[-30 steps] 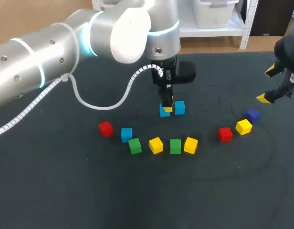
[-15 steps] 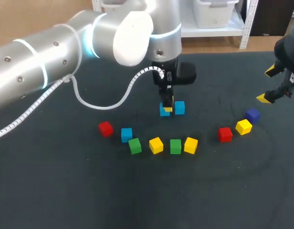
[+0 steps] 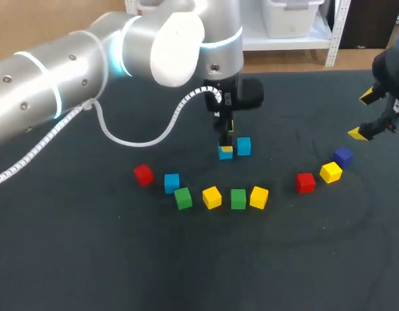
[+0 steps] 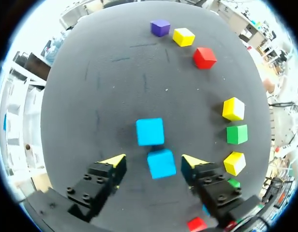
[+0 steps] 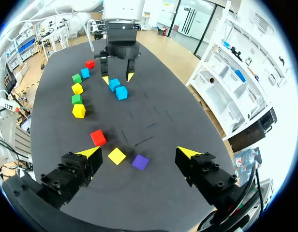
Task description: Place the blue cubes, place green cubes on the blue cubes, place the yellow cubes on the green cubes, then place the red cubes on the yellow cubes, and place purple cube on the red cubes.
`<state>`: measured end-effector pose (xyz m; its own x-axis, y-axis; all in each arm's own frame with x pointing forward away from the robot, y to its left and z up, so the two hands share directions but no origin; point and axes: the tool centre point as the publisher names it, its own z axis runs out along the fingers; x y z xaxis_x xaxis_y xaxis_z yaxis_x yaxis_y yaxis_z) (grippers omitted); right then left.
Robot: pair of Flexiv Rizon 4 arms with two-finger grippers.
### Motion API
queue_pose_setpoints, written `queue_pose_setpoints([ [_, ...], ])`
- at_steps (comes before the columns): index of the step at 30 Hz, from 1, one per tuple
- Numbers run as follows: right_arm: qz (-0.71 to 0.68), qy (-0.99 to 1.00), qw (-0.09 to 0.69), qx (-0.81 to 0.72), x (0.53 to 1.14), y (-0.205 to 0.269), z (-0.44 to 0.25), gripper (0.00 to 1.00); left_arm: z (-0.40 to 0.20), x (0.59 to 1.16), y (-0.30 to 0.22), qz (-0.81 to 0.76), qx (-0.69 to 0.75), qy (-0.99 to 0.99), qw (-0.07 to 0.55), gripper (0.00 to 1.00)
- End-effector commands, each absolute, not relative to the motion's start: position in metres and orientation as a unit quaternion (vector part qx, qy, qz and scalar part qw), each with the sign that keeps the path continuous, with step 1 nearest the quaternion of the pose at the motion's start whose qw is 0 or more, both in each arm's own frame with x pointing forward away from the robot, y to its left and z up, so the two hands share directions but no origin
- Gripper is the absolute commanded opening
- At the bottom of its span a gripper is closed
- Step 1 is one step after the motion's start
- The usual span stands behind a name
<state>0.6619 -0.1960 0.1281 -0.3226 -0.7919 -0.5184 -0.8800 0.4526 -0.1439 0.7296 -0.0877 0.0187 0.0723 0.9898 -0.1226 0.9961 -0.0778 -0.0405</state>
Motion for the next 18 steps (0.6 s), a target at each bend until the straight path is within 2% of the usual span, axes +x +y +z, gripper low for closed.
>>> queue_pose_setpoints([
  [1, 0.084, 0.809, 0.268, -0.517, 0.663, -0.196, 0.127, 1.00, 0.022, 0.727, -0.078, -0.054, 0.722, 0.690, 0.023, 1.00],
  [5, 0.084, 0.809, 0.268, -0.517, 0.663, -0.196, 0.127, 1.00, 0.023, 0.722, -0.076, -0.065, 0.703, 0.708, 0.020, 1.00],
  [9, 0.084, 0.809, 0.268, -0.517, 0.663, -0.196, 0.127, 1.00, 0.022, 0.714, -0.079, -0.071, 0.695, 0.715, 0.021, 0.91],
  [12, 0.084, 0.809, 0.268, -0.517, 0.663, -0.196, 0.127, 1.00, 0.016, 0.712, -0.082, -0.063, 0.692, 0.718, 0.019, 0.74],
  [17, 0.084, 0.809, 0.268, -0.517, 0.663, -0.196, 0.127, 1.00, 0.011, 0.713, -0.083, -0.065, 0.689, 0.722, 0.014, 0.68],
  [18, 0.084, 0.809, 0.268, -0.517, 0.663, -0.196, 0.127, 1.00, 0.010, 0.714, -0.083, -0.064, 0.688, 0.722, 0.014, 0.64],
])
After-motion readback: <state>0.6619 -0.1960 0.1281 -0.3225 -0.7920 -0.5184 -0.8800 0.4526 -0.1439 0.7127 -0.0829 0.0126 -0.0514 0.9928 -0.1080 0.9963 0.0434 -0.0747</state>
